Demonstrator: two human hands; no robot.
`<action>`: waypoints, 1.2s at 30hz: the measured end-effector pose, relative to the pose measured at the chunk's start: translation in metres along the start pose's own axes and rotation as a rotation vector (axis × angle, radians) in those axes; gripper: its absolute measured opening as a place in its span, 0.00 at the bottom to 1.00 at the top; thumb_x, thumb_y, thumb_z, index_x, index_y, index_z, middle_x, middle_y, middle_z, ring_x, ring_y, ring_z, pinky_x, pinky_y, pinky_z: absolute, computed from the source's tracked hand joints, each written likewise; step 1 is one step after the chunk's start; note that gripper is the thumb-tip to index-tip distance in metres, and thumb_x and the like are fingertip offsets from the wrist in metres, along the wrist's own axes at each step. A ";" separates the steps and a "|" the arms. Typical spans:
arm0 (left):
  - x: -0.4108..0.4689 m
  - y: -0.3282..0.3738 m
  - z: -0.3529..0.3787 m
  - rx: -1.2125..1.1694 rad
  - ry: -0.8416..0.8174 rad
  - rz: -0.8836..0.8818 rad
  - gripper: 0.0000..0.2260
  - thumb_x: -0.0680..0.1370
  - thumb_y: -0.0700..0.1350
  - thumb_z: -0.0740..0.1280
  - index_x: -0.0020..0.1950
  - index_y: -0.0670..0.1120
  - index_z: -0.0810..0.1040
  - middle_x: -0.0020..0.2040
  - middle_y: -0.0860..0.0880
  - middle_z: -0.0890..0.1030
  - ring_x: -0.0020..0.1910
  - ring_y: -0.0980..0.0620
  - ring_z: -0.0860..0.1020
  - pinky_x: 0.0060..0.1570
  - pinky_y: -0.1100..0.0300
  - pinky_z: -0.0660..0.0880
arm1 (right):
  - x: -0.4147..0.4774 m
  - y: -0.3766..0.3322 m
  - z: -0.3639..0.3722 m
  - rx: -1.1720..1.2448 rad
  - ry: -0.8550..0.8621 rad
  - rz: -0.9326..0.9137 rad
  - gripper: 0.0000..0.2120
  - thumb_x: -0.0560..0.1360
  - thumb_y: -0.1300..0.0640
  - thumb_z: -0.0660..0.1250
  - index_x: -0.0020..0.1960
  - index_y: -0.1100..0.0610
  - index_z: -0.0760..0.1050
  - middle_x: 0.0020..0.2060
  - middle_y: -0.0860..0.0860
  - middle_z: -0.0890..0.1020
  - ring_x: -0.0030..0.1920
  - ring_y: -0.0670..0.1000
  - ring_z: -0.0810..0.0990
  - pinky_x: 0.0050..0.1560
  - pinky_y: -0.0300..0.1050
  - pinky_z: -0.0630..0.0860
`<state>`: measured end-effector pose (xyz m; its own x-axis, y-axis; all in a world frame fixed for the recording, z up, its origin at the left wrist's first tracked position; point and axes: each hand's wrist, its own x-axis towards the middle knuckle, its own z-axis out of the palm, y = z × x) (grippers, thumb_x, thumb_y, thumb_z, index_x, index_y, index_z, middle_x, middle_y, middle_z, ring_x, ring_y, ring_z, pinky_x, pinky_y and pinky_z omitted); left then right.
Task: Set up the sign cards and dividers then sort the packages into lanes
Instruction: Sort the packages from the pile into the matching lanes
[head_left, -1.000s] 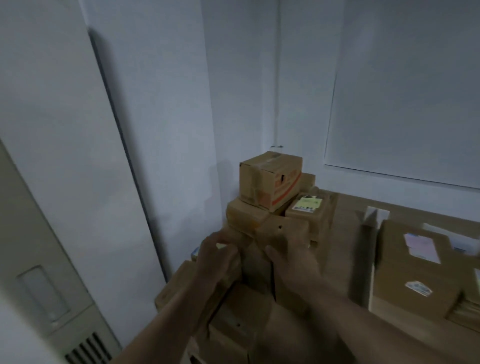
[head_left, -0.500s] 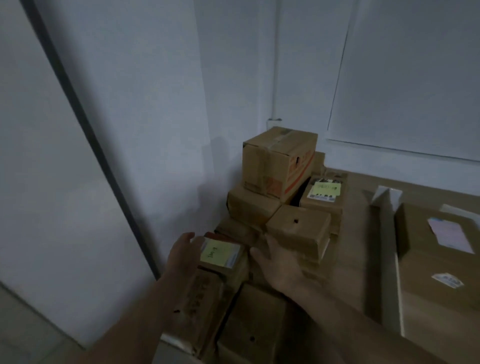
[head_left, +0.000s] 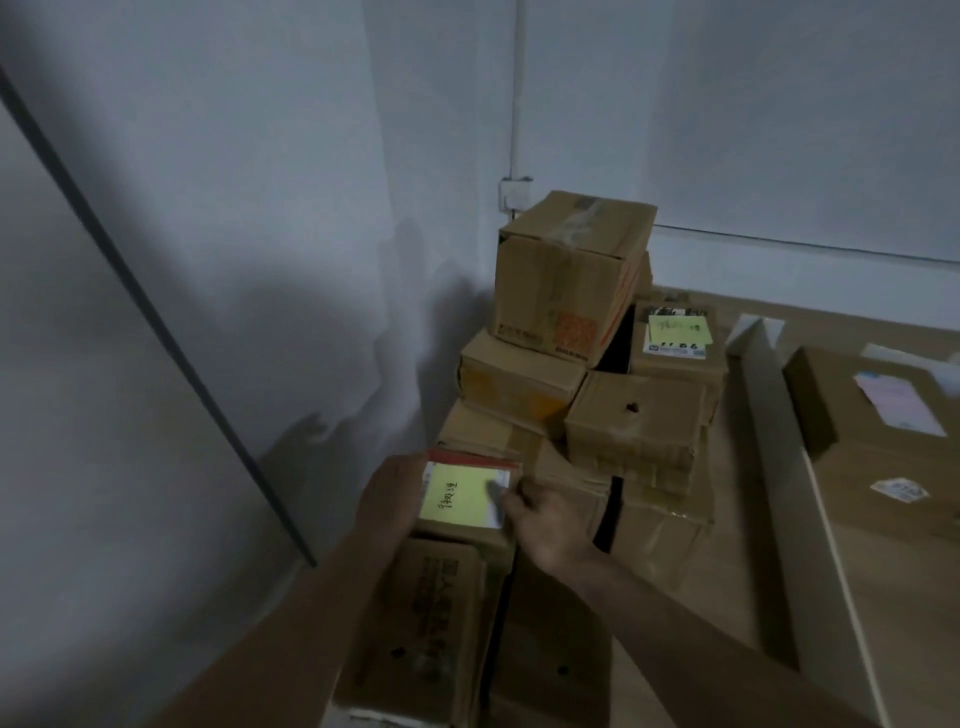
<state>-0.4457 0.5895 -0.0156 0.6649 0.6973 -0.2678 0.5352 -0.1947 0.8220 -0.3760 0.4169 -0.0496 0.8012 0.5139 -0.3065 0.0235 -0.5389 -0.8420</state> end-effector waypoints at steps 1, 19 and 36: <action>0.002 0.000 0.001 0.007 -0.009 -0.005 0.17 0.84 0.47 0.59 0.67 0.39 0.77 0.64 0.40 0.79 0.64 0.39 0.76 0.63 0.50 0.74 | 0.001 0.001 0.003 0.024 0.012 0.019 0.22 0.81 0.36 0.59 0.63 0.50 0.79 0.56 0.48 0.85 0.53 0.47 0.83 0.59 0.47 0.78; -0.040 0.052 -0.004 -0.054 0.223 0.335 0.19 0.83 0.46 0.53 0.34 0.43 0.72 0.31 0.49 0.77 0.30 0.55 0.78 0.28 0.64 0.68 | -0.047 -0.038 -0.012 0.507 0.313 -0.038 0.12 0.78 0.45 0.69 0.47 0.52 0.71 0.47 0.49 0.86 0.49 0.50 0.86 0.54 0.58 0.83; -0.187 0.143 0.097 -0.442 0.169 0.509 0.11 0.83 0.42 0.60 0.46 0.48 0.81 0.39 0.48 0.84 0.35 0.49 0.83 0.31 0.57 0.76 | -0.171 0.009 -0.162 0.657 0.565 -0.214 0.21 0.72 0.53 0.75 0.58 0.50 0.67 0.59 0.56 0.80 0.52 0.51 0.84 0.48 0.52 0.83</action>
<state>-0.4430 0.3640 0.1035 0.6674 0.6988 0.2574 -0.1076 -0.2516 0.9618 -0.4153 0.2158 0.0671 0.9982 0.0602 0.0046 -0.0021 0.1113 -0.9938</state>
